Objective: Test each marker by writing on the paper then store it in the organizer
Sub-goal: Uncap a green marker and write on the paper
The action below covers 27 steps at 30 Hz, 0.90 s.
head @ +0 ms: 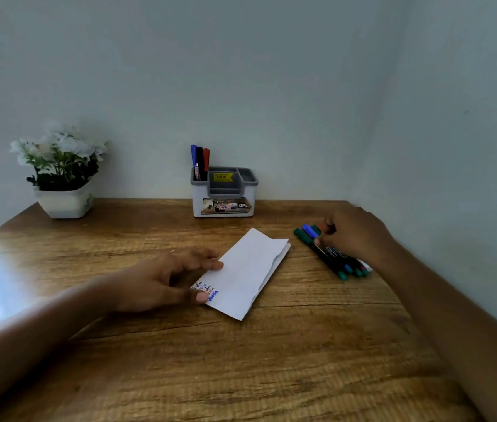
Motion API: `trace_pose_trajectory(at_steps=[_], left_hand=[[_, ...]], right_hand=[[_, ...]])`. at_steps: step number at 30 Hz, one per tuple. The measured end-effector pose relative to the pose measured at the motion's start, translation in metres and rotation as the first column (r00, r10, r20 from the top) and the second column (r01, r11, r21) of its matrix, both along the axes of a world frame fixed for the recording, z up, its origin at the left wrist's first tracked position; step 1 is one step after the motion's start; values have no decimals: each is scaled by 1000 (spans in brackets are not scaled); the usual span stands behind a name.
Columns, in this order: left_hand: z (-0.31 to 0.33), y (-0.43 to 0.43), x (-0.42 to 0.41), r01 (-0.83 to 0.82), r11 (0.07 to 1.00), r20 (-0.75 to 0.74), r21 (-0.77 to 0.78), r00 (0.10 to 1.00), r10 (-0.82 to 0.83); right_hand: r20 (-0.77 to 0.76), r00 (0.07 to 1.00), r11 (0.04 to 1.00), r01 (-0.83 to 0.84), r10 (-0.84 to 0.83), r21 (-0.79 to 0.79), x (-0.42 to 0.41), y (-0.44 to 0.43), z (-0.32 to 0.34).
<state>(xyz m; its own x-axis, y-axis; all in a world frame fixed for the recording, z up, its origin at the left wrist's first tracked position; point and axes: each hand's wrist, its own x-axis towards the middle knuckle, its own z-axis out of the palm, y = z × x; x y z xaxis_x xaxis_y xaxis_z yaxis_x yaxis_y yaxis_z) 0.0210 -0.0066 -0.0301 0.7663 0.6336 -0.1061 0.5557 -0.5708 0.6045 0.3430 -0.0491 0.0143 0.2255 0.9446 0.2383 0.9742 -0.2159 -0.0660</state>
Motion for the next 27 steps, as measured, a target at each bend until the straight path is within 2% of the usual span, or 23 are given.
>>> trace_pose_trajectory(at_steps=[4, 9, 13, 16, 17, 19, 21, 22, 24, 27], left_hand=[[-1, -1, 3, -1, 1000, -53, 20, 999, 2], [0, -3, 5, -21, 999, -66, 28, 998, 23], [1, -5, 9, -61, 997, -76, 41, 995, 64], [0, -5, 9, -76, 997, -64, 29, 995, 78], [1, -6, 8, -92, 996, -21, 5, 995, 93], [1, -4, 7, -148, 986, 198, -77, 967, 160], [0, -3, 7, -171, 974, 435, -151, 873, 220], [3, -5, 9, -167, 974, 506, -151, 834, 222], [8, -12, 13, -181, 978, 547, -104, 811, 208], [15, -24, 20, -206, 976, 527, -71, 823, 211]], right_hand=[[40, 998, 990, 50, -45, -129, -6, 2, -6], [4, 999, 992, 42, -42, -116, -10, 5, -15], [-55, 997, 997, -53, 56, 54, -14, -5, -1], [-171, 944, 949, -251, 283, 190, -31, -16, 9], [-152, 924, 926, -319, 352, 204, -38, -19, 10], [-72, 892, 882, -424, 446, 208, -48, -21, 7], [0, 866, 846, -490, 501, 209, -53, -19, 2], [24, 853, 830, -513, 521, 219, -53, -18, 1], [47, 825, 797, -557, 563, 233, -54, -18, 0], [87, 783, 757, -619, 616, 207, -57, -21, 0]])
